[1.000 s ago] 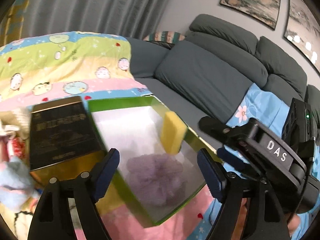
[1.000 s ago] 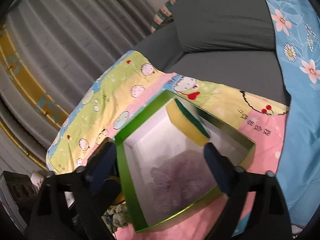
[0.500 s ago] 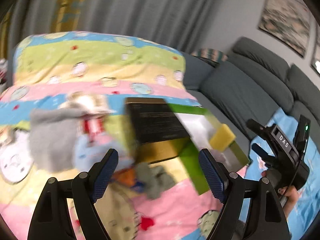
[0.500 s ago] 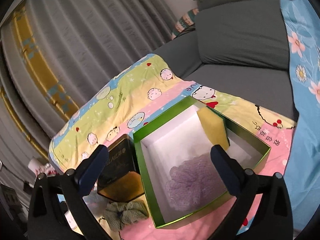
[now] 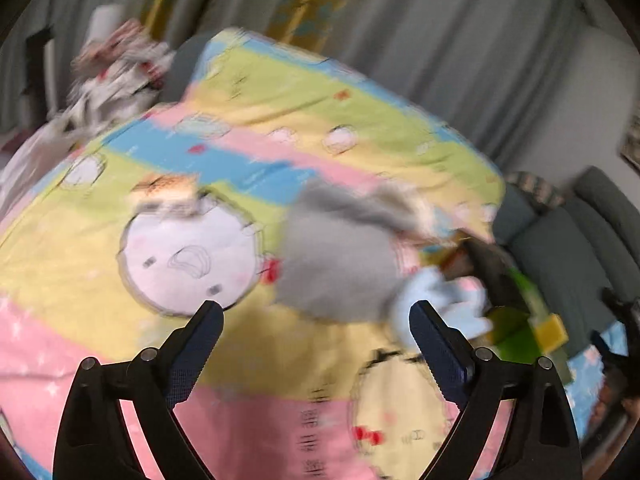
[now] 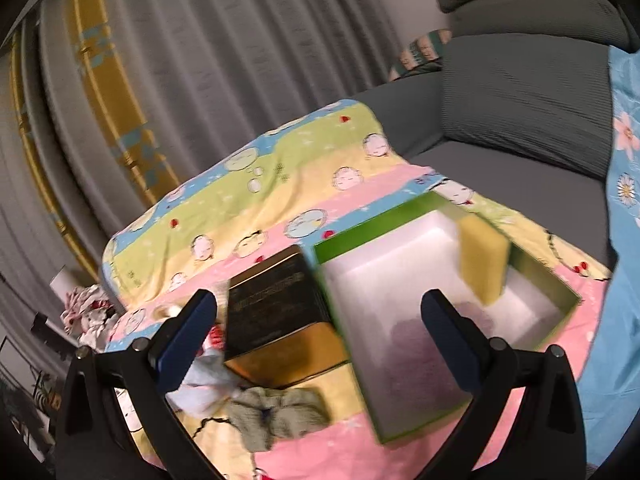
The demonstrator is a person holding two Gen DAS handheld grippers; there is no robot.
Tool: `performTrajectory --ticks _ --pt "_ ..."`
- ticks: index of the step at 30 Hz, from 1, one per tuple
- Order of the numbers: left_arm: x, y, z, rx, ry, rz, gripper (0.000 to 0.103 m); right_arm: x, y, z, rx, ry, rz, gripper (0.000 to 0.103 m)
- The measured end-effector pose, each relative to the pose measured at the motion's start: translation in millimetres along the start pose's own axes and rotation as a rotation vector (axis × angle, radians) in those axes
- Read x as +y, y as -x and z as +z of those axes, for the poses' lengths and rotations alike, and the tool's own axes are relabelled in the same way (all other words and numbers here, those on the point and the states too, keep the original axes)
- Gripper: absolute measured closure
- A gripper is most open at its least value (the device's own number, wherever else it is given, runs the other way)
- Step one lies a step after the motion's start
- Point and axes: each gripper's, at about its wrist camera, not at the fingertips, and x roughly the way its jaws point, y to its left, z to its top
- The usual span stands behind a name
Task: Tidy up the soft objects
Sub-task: 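Move the left gripper back toward the small drink carton on the quilt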
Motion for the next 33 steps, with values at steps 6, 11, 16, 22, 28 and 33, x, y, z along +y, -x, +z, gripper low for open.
performTrajectory --ticks 6,11,16,22,28,33 --pt "25 4 8 -0.040 0.099 0.024 0.009 37 -14 -17 0.036 0.099 0.027 0.001" --pt "28 6 10 -0.038 0.071 0.072 0.009 64 -24 -31 0.060 0.161 0.055 0.001" --pt "32 10 11 -0.058 0.085 0.075 0.009 88 -29 -44 0.086 0.185 0.140 0.001" --pt "31 10 10 -0.047 0.075 0.080 0.009 112 -34 -58 0.097 0.295 0.138 0.001" --pt "22 9 7 -0.028 0.030 0.084 0.009 116 -36 -61 0.115 0.306 0.144 0.001" --pt "21 5 6 -0.005 0.026 0.091 0.009 116 -35 -62 0.112 0.310 0.131 0.002"
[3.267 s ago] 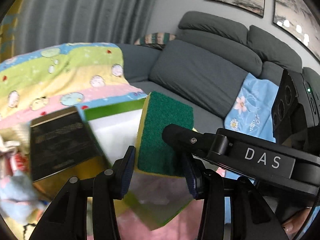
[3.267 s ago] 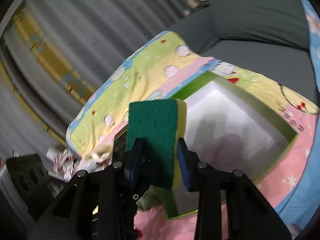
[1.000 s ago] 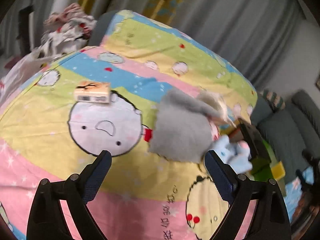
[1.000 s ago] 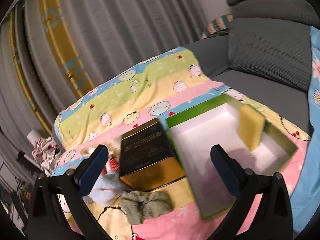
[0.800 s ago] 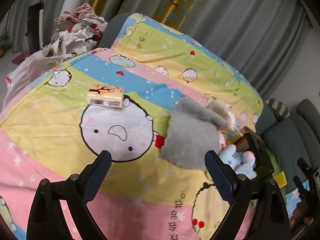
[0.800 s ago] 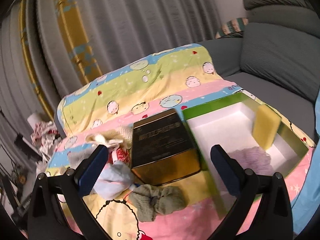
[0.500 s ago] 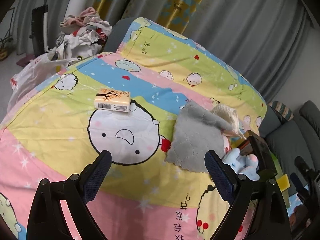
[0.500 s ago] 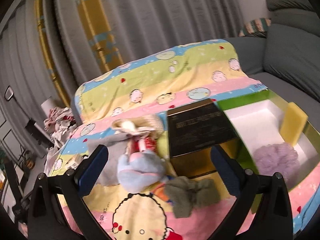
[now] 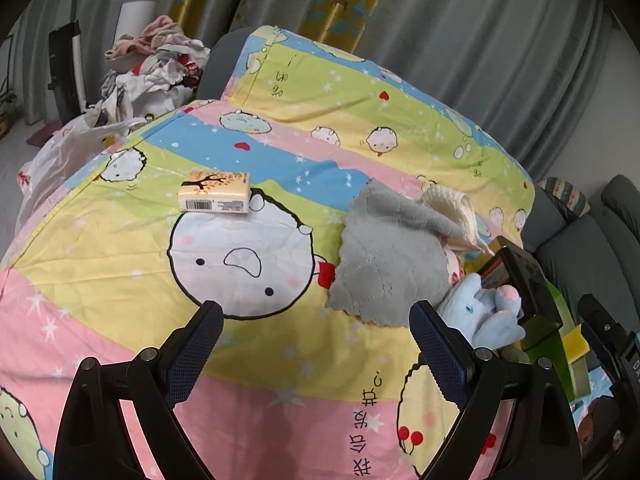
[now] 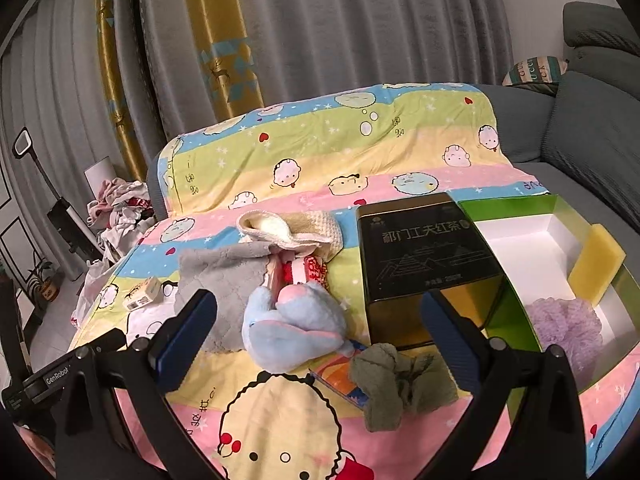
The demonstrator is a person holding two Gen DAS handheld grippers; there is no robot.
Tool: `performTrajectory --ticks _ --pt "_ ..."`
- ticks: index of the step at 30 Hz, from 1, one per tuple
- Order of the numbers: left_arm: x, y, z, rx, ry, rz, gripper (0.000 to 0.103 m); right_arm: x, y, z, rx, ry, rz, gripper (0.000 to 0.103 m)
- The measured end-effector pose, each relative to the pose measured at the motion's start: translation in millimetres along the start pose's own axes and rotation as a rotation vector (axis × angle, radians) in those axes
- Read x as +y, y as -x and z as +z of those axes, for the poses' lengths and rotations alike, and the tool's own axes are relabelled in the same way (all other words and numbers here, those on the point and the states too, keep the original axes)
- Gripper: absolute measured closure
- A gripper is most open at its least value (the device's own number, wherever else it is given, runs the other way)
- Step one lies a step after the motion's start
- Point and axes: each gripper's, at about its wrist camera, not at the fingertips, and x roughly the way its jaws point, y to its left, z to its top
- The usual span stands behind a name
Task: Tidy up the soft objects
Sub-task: 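Move the left gripper back toward the small drink carton on the quilt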
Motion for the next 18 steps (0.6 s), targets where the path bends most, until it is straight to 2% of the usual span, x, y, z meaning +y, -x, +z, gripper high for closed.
performTrajectory --ticks 6,9,14,18 --pt "2 2 1 0.001 0.002 -0.022 0.009 -4 0 -1 0.004 -0.059 0.022 0.002" --pt "1 6 2 -0.011 -0.014 -0.011 0.009 1 -2 -3 0.024 -0.047 0.055 0.003" --pt "2 14 4 -0.047 -0.055 0.029 0.009 11 -6 -7 0.041 -0.022 0.044 0.003" --pt "7 17 7 -0.039 -0.037 0.015 0.009 16 -8 -9 0.049 -0.007 0.035 0.003"
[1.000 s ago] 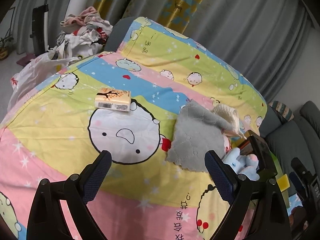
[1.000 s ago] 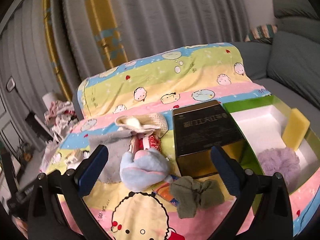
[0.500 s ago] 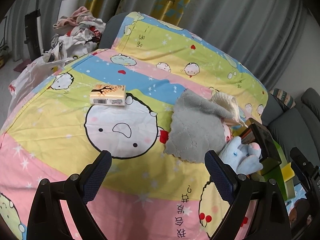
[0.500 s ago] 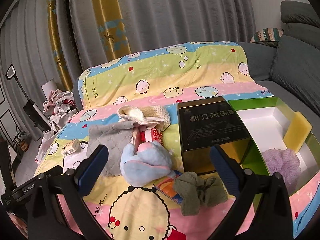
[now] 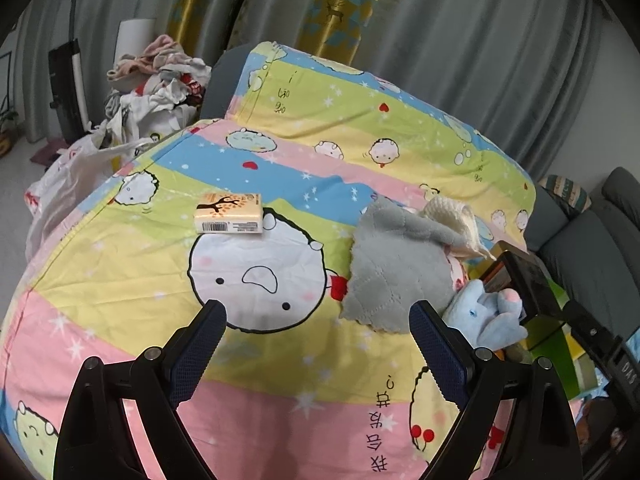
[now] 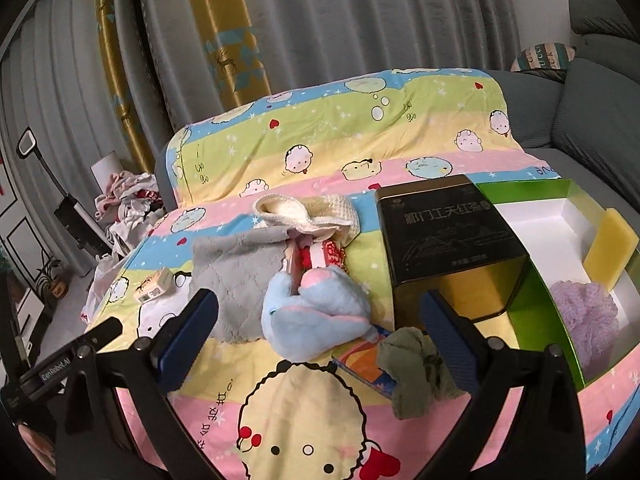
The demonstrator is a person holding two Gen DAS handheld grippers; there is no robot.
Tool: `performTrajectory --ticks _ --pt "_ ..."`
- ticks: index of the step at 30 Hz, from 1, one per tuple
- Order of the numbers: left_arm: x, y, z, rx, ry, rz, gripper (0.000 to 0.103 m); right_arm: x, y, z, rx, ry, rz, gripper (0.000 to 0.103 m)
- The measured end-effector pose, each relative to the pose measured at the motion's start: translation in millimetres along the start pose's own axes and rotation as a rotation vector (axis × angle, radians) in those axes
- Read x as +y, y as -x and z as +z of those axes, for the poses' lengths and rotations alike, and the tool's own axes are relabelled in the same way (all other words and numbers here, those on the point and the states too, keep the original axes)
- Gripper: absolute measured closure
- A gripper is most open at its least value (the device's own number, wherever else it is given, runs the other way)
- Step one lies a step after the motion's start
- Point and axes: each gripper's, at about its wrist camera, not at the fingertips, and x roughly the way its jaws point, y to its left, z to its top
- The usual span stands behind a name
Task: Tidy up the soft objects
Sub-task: 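Move the left gripper back toward the small drink carton on the quilt, then grasp the drink carton with the right gripper and lift it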
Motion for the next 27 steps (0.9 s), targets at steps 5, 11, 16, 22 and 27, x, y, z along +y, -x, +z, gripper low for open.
performTrajectory --ticks 5,11,16,22,27 --pt "11 2 7 -0.005 0.020 0.033 0.009 3 -6 -3 0.021 0.033 -0.033 0.004" --pt "32 11 13 -0.023 0.062 0.081 0.009 12 -7 -7 0.025 0.060 -0.033 0.004" --pt "50 18 20 -0.031 0.066 0.114 0.009 25 -7 -11 0.056 0.076 0.008 0.004" --pt "78 24 25 -0.030 0.118 0.122 0.009 72 -18 -8 0.122 0.118 0.123 0.004" --pt "88 17 27 -0.001 0.108 0.175 0.010 129 -67 3 0.280 0.132 0.186 0.004"
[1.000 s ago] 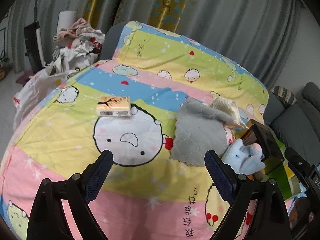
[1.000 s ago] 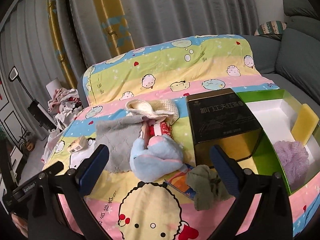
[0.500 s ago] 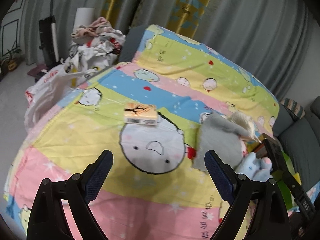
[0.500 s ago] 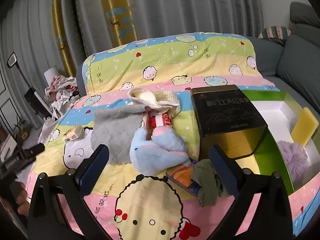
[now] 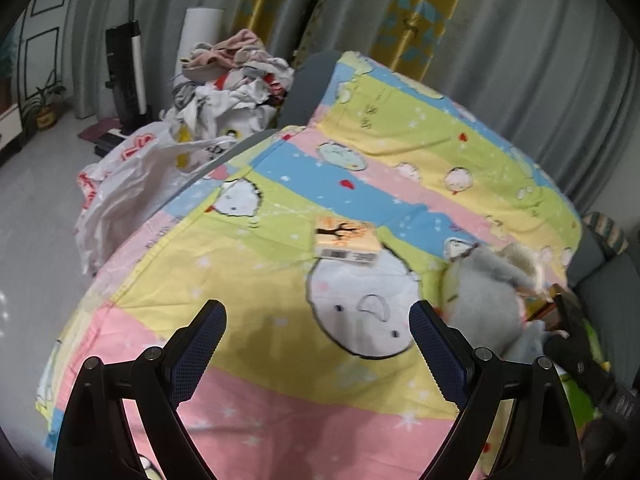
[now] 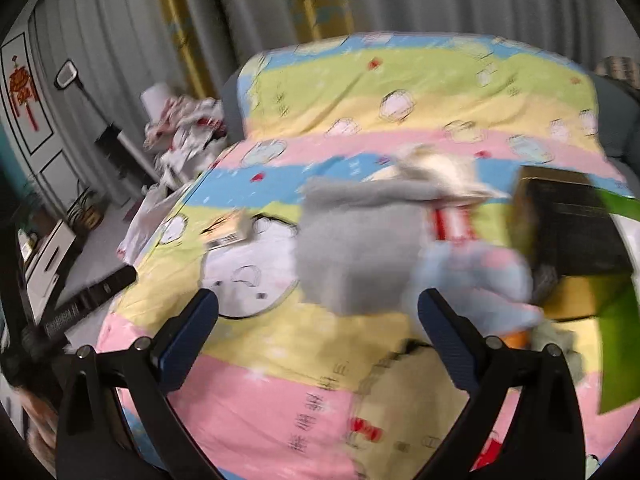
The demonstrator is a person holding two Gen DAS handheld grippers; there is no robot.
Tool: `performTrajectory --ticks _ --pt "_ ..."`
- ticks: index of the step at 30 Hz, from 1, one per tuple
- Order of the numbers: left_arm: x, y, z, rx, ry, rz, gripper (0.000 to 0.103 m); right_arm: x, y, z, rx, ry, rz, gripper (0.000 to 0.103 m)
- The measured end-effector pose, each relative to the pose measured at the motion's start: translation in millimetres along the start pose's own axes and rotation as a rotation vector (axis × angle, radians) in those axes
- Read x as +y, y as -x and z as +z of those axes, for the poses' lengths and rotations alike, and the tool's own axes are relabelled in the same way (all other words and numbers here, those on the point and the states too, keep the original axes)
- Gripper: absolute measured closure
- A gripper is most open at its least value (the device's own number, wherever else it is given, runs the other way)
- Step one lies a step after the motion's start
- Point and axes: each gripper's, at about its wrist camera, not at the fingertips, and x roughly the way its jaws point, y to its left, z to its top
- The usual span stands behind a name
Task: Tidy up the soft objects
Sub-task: 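Grasp the drink carton with the right gripper and lift it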
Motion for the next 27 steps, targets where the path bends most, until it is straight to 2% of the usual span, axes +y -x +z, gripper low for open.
performTrajectory --ticks 3,9,16,18,23,25,27 --pt "9 -7 1 0.022 0.017 0.059 0.011 31 -36 20 0.052 0.028 0.051 0.006" --pt "26 -19 2 0.076 0.060 0.087 0.011 84 -112 54 0.170 0.065 0.127 0.007" --pt "40 -21 6 0.086 0.100 0.095 0.011 124 -184 77 0.261 0.137 0.070 0.005" --pt "45 -23 7 0.087 0.122 0.120 0.011 127 -201 79 0.276 0.154 0.049 0.005" --pt "51 -25 8 0.101 0.136 0.123 0.011 119 -232 77 0.303 0.159 -0.068 0.005" --pt "52 -24 7 0.099 0.141 0.132 0.011 109 -234 73 0.290 0.103 -0.065 0.005" --pt "52 -24 7 0.100 0.136 0.130 0.011 106 -234 72 0.276 0.118 -0.078 0.011"
